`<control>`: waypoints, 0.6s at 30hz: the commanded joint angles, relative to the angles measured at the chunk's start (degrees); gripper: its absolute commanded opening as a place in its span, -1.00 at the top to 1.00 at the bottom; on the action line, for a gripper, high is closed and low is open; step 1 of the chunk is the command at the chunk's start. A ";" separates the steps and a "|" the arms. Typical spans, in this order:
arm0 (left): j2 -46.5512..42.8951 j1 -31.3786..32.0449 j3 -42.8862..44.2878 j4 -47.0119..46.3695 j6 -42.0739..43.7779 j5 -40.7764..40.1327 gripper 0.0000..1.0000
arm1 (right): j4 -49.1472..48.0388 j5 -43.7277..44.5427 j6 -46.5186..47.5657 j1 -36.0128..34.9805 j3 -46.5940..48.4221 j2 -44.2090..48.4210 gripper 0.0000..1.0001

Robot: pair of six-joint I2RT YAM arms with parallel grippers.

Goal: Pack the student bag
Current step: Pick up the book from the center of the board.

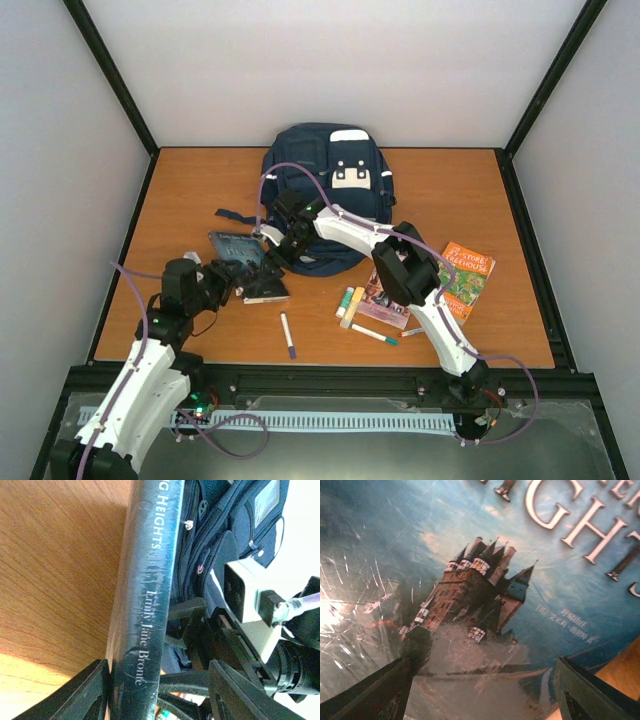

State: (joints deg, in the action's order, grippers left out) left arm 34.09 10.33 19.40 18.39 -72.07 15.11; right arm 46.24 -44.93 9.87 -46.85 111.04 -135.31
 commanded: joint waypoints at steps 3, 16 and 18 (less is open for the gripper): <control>0.28 0.57 0.64 -12.59 -2.63 4.96 -0.04 | 4.78 -6.14 0.67 -4.74 -1.28 -3.30 -0.59; 8.10 0.62 9.51 0.95 3.74 7.88 0.40 | 5.13 -5.22 0.98 -4.74 -1.22 -3.16 -0.59; 8.18 0.59 11.49 3.94 5.77 7.31 0.53 | 5.30 -4.70 1.03 -4.67 -1.20 -2.65 -0.58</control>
State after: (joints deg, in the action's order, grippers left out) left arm 42.76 10.33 23.51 21.56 -68.79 16.40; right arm 48.73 -47.75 10.63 -47.05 111.04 -135.31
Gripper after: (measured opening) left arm 0.297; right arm 0.793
